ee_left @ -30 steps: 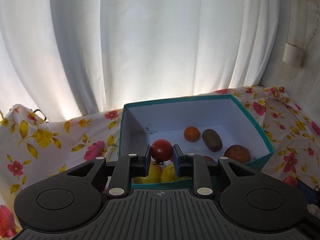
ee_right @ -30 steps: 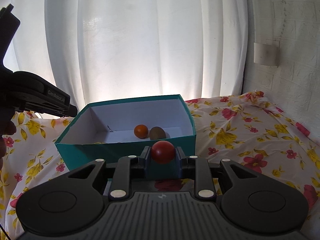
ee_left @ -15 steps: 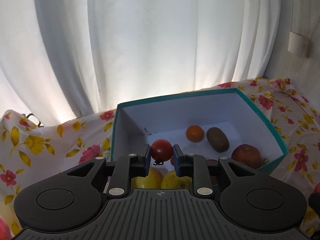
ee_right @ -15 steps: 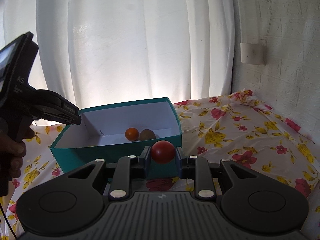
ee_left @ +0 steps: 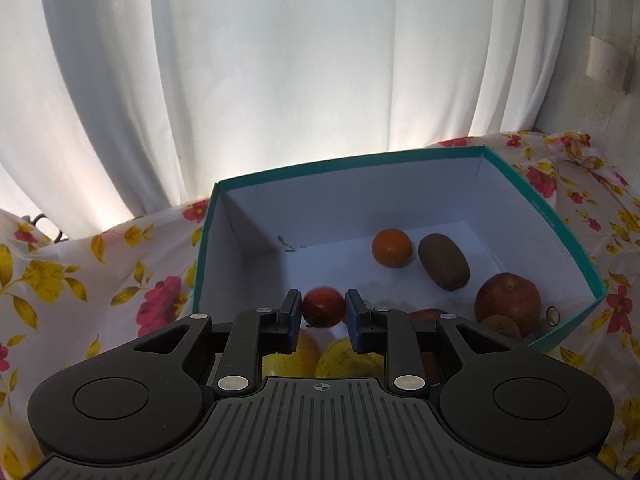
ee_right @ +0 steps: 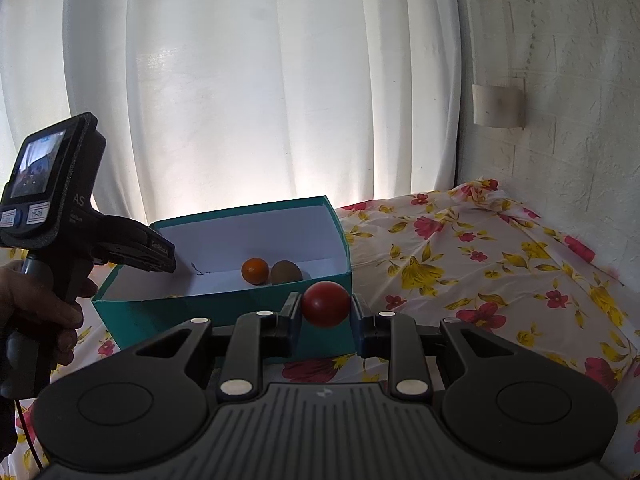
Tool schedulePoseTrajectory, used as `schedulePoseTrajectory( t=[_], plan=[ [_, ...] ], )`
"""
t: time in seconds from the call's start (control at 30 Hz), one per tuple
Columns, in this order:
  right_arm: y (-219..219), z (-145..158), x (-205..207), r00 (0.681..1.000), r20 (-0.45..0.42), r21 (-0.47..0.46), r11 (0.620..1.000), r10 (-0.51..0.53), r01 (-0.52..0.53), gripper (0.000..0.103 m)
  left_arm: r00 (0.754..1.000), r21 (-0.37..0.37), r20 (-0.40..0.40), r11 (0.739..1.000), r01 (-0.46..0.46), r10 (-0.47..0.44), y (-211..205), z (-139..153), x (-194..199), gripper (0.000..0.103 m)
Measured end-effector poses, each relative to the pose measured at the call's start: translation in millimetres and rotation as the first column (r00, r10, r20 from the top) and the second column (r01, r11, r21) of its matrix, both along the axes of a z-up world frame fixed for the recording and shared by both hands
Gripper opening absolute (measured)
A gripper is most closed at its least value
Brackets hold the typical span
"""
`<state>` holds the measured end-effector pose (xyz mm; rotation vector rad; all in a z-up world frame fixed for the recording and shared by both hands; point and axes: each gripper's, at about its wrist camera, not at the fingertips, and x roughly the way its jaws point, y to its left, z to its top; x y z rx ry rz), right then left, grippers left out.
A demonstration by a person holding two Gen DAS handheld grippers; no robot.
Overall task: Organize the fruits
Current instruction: 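Release the tomato into the box with the left tool while the right tool carries its tomato over, then drop the cherry tomato into the box with the right tool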
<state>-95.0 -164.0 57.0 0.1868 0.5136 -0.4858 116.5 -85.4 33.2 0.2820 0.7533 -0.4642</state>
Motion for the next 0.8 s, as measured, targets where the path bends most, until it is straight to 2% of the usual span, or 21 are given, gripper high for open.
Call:
schedulePoseTrajectory(
  t=[0.23,0.3,0.33,0.37,0.4,0.47,0.57,0.63,0.7,0.8],
  plan=[
    [1,2,-1,1.000,0.004,-0.005,1.000,-0.010,0.010,0.025,1.000,0.003,-0.016,1.000,0.007,-0.007,-4,-7,7,0.027],
    [1,3,-1,1.000,0.004,-0.006,1.000,-0.010,0.010,0.025,1.000,-0.004,-0.024,1.000,0.013,-0.013,-3,-7,7,0.030],
    [1,4,-1,1.000,0.004,-0.007,1.000,-0.011,0.011,0.025,1.000,-0.012,-0.020,1.000,0.016,-0.016,-3,-6,5,0.033],
    [0,4,-1,1.000,0.003,-0.007,1.000,-0.011,0.011,0.025,1.000,-0.011,-0.014,1.000,0.017,-0.017,-2,-5,4,0.046],
    [0,4,0,1.000,0.002,-0.008,1.000,-0.010,0.010,0.025,1.000,-0.009,-0.007,1.000,0.014,-0.014,0,-4,2,0.052],
    [0,5,2,1.000,-0.001,-0.007,1.000,-0.006,0.006,0.025,1.000,-0.020,0.012,1.000,0.014,-0.013,5,2,-3,0.054],
    [-1,5,6,1.000,-0.001,-0.009,1.000,0.004,-0.004,0.025,1.000,-0.030,0.018,0.999,-0.017,0.018,16,10,-9,0.072],
    [-2,6,10,1.000,0.002,-0.010,1.000,0.018,-0.018,0.025,0.999,-0.042,0.030,0.998,-0.043,0.044,24,16,-13,0.074],
    [-1,7,16,0.999,0.003,-0.013,0.999,0.034,-0.034,0.025,0.997,-0.048,0.026,0.996,-0.069,0.071,32,21,-17,0.087],
    [-1,8,26,0.998,0.006,-0.017,0.998,0.063,-0.063,0.025,0.994,-0.042,0.026,0.994,-0.105,0.106,42,24,-21,0.093]
  ],
)
